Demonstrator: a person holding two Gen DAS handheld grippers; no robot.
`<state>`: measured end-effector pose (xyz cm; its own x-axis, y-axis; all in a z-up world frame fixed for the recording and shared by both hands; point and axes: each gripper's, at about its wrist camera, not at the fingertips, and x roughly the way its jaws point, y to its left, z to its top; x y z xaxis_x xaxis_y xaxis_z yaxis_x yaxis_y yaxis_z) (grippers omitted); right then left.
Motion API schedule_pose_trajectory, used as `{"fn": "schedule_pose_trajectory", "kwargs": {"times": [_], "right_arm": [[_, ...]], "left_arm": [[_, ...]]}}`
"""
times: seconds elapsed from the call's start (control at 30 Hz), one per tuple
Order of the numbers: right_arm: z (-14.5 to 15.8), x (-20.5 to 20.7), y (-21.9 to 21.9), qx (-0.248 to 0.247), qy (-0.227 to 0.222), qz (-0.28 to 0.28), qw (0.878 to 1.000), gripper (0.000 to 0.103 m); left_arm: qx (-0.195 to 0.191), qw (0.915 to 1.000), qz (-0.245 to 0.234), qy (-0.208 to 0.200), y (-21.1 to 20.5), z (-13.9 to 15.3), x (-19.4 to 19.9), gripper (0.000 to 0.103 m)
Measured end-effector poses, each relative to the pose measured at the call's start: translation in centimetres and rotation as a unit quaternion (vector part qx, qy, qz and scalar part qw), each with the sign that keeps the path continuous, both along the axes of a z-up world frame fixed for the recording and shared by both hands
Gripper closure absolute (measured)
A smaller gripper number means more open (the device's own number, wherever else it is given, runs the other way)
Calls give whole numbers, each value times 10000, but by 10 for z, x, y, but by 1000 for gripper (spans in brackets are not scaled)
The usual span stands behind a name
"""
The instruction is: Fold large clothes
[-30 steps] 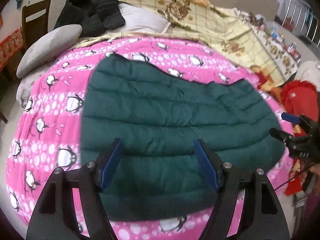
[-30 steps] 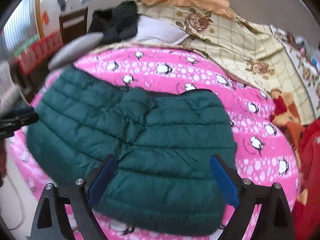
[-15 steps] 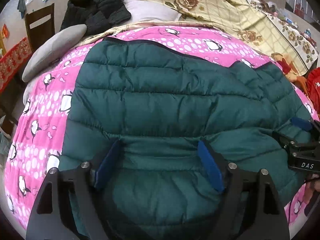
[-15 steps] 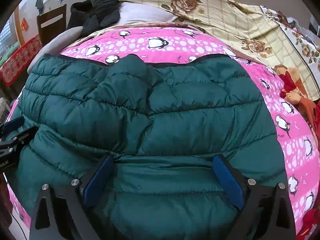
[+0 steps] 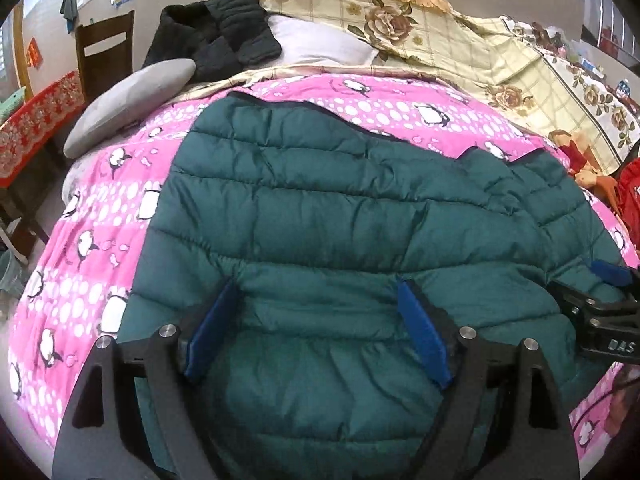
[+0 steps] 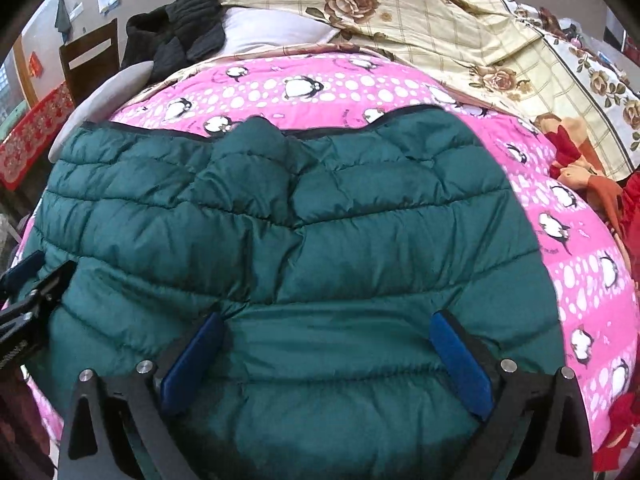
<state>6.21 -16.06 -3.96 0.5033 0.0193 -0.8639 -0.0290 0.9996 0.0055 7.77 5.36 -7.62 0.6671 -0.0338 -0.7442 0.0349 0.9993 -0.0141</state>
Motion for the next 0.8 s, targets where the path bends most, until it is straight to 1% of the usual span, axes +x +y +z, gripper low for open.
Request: {"fn": "schedule_pose_trajectory", "kwargs": {"times": [0.03,0.17,0.27,0.4,0.47,0.57,0.73,0.8], "right_arm": [[5,-4,0,5,-24,-13,10000,0],[27,-26,-3,465,-132,-65,9988,0],[46,-43,-5,770,-306,-173,9964,0],[64,-61,-1,580,-700,-241,9956,0],[72,-69,-1,512,-905,-286,9942,0],[75,-74,-2,417,-1039,-328,9932,0],[76,-78,0,194,-1233,-291,9918,0],[75,-80,0,181,-1296,-285,9910,0]], "left_arm": [[-57,10000,-10,-16,0,3,-4,20],[-297,9995,-39,-35,0,16,-14,20],[-422,9988,-158,-196,-5,28,-25,20],[-161,9984,-284,-469,-20,39,-38,20],[-82,9979,-369,-518,-26,42,-44,20],[-95,9976,-402,-552,-28,43,-48,20],[-36,9963,-340,-789,-27,45,-55,20],[15,9958,-292,-863,-27,46,-57,20]]}}
